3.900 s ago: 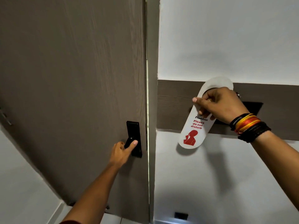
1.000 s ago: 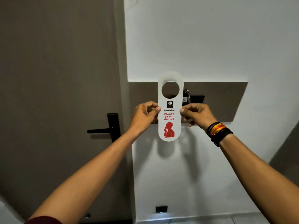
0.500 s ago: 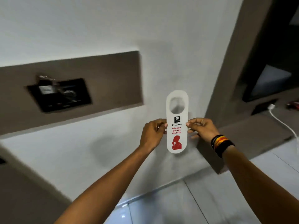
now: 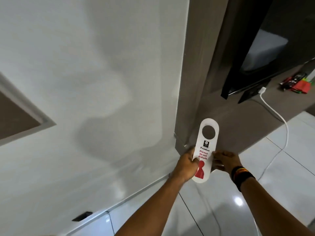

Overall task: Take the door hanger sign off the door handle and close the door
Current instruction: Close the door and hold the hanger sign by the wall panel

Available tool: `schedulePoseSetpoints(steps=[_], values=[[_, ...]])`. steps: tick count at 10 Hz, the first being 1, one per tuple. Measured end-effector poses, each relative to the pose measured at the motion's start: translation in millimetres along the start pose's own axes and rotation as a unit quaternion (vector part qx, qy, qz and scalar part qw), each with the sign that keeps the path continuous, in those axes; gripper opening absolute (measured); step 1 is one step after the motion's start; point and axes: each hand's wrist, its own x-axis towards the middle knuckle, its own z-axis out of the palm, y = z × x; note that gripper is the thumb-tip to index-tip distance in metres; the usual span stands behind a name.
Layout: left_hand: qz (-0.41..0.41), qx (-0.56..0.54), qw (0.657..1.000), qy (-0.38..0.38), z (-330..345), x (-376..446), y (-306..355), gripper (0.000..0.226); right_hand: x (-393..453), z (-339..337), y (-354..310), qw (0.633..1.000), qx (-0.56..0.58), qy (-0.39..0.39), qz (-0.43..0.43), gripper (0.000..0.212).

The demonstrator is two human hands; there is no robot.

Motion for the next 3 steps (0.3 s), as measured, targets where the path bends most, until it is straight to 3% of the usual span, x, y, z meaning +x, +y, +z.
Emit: schedulePoseSetpoints(steps=[2,3], values=[[-0.050,0.009,0.999,0.015,27,60,10,0.041,53,-6,-10,0.997,-0.010,0.060,0.043,0.009],[-0.045,0.065,0.996,0.035,29,74,8,0.041,59,-4,-18,0.995,-0.058,0.066,0.037,0.010]])
